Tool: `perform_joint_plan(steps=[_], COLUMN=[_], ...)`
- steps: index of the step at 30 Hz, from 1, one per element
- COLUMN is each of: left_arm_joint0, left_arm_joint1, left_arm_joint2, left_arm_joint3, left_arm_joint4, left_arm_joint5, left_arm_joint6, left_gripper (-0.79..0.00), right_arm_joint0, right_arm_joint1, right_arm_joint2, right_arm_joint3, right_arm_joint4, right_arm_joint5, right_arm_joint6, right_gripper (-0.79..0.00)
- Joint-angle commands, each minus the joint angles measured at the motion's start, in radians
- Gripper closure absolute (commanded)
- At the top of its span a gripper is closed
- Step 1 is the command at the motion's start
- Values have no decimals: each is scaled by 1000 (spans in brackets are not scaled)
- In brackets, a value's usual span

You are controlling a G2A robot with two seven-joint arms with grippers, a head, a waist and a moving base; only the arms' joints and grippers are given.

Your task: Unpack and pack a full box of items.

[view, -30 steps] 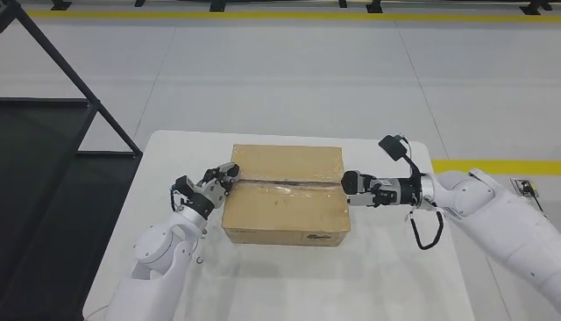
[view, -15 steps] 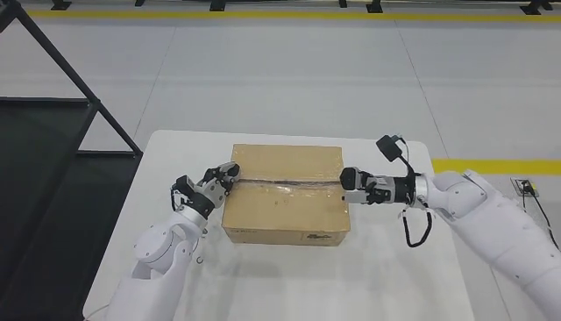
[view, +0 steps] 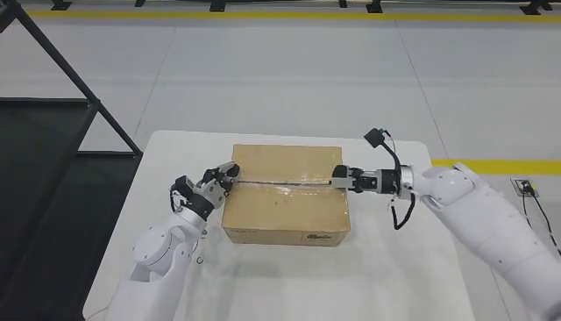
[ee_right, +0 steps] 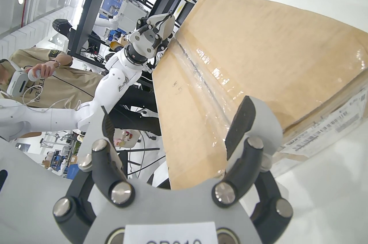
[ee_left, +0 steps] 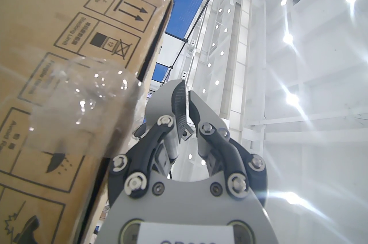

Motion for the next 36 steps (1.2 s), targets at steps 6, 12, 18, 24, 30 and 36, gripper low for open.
perform_joint_plan(steps=[6,12,18,24,30,36], left_arm_joint0=[19,54,93,128,160,198], left_arm_joint1=[0,1,4,7,9,12], left_arm_joint2=[-12,-39,-82,-141,-199,-242], left_arm_joint3=[-28,-73,-116,-140,-138,-135], left_arm_joint4=[-17,-42,-86,-137,-196,-244], left_arm_joint5=[-49,-126,-185,-245,-288,-314], left_arm_joint6=[-19,-49,-71,-76,-90,-118], left_gripper=[-102,-302,-785,-785,-785,-785], right_arm_joint0=[12,14,14,11,10,18], right_arm_joint1=[-29,-49,-69,-91,-119,-155], right_arm_joint2=[16,37,50,60,64,55], right_arm_joint3=[11,23,37,41,41,53], right_arm_joint4=[56,91,79,64,52,25], right_arm_joint5=[111,157,181,196,224,258], right_arm_joint6=[89,143,160,159,145,122], right_gripper=[-785,-785,-785,-785,-785,-785])
